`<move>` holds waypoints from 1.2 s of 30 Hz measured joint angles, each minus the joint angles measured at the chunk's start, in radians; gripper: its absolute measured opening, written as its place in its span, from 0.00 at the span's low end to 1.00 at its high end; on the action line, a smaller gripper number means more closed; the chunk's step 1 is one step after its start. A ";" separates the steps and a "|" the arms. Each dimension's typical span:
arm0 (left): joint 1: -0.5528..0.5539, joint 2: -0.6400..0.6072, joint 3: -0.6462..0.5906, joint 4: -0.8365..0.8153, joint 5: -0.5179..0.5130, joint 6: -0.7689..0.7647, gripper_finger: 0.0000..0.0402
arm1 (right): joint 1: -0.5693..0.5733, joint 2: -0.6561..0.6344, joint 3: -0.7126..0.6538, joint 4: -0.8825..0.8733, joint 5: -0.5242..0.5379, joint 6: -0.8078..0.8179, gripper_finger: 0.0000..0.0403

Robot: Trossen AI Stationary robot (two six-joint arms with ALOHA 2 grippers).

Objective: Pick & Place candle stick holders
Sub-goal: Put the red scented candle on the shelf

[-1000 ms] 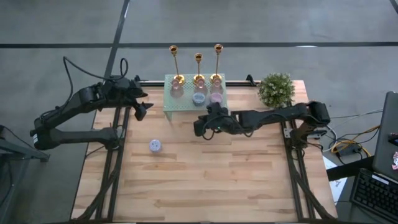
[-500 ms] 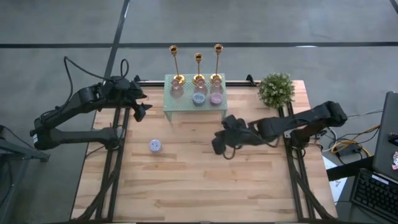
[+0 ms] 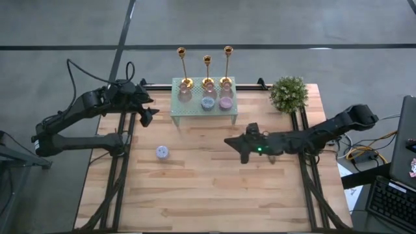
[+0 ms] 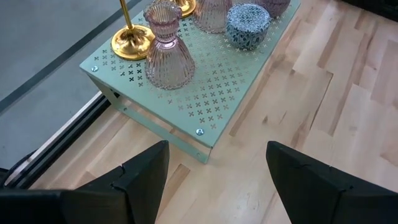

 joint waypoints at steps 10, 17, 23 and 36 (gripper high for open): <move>0.000 0.000 0.000 0.007 0.000 -0.029 0.68 | -0.001 -0.211 -0.230 0.205 0.051 -0.172 0.02; 0.000 0.001 0.000 0.013 -0.008 -0.056 0.68 | -0.006 -0.445 -0.370 0.208 0.079 -0.221 0.02; 0.000 0.001 0.000 0.013 -0.010 -0.093 0.68 | -0.007 -0.622 -0.495 0.204 0.104 -0.247 0.02; 0.000 0.002 0.000 0.013 -0.013 -0.135 0.68 | -0.007 -0.865 -0.687 0.204 0.099 -0.258 0.02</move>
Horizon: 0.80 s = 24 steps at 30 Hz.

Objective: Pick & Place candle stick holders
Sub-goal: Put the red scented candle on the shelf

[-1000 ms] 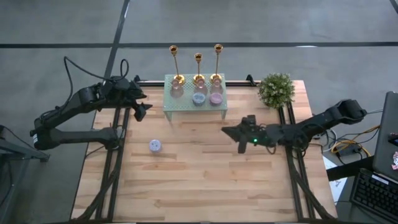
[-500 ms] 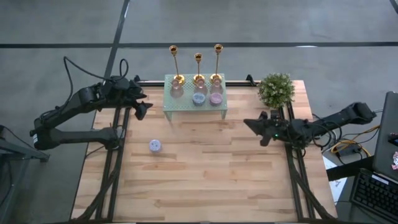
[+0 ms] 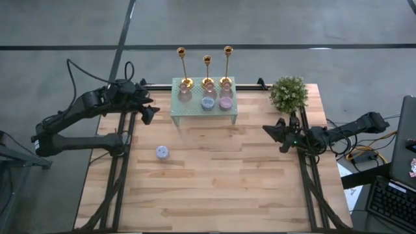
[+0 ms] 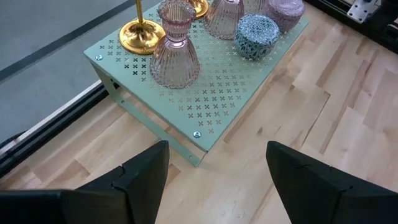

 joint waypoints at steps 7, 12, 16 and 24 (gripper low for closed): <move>0.000 0.001 0.000 0.000 0.000 -0.025 0.68 | 0.000 -0.116 -0.033 -0.071 -0.011 -0.034 0.02; 0.000 0.008 0.000 0.000 0.000 -0.029 0.68 | -0.001 -0.211 -0.033 -0.200 -0.018 -0.080 0.02; 0.000 0.017 0.000 0.000 0.000 -0.032 0.68 | -0.018 -0.310 -0.033 -0.368 -0.033 -0.066 0.02; 0.000 0.026 0.000 -0.001 0.001 -0.037 0.68 | -0.076 -0.423 -0.024 -0.557 -0.166 -0.109 0.02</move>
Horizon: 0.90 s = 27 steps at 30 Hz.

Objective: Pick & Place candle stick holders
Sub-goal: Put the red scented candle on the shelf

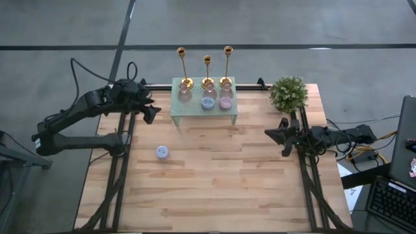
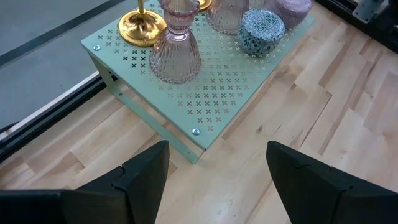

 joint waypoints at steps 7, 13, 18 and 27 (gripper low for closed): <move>0.000 -0.001 0.000 0.000 0.002 -0.019 0.68 | -0.082 0.001 0.010 -0.057 -0.173 -0.139 0.02; 0.000 -0.001 0.000 -0.004 0.011 0.020 0.68 | -0.107 0.014 0.010 -0.065 -0.256 -0.227 0.02; 0.000 -0.001 0.000 -0.030 0.035 0.047 0.68 | -0.107 0.032 0.011 -0.072 -0.280 -0.227 0.02; -0.011 -0.001 -0.095 -0.077 0.225 0.056 0.68 | -0.107 0.043 0.011 -0.072 -0.280 -0.227 0.02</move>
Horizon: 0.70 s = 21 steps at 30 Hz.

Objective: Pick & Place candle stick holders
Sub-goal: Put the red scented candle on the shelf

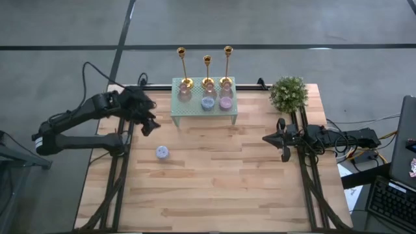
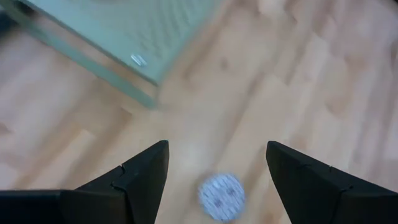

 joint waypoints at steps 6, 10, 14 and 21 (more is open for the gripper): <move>-0.030 0.000 -0.107 0.002 0.075 -0.020 0.68 | 0.000 0.000 0.000 0.000 0.000 0.000 0.02; -0.059 0.001 -0.178 0.007 0.074 -0.118 0.68 | 0.000 0.000 0.000 0.000 0.000 0.000 0.02; -0.093 0.008 -0.237 0.013 0.072 -0.210 0.68 | 0.000 0.000 0.000 0.001 0.000 0.000 0.02; -0.105 0.027 -0.330 0.089 0.055 -0.267 0.68 | 0.000 0.000 0.000 0.002 0.000 0.000 0.02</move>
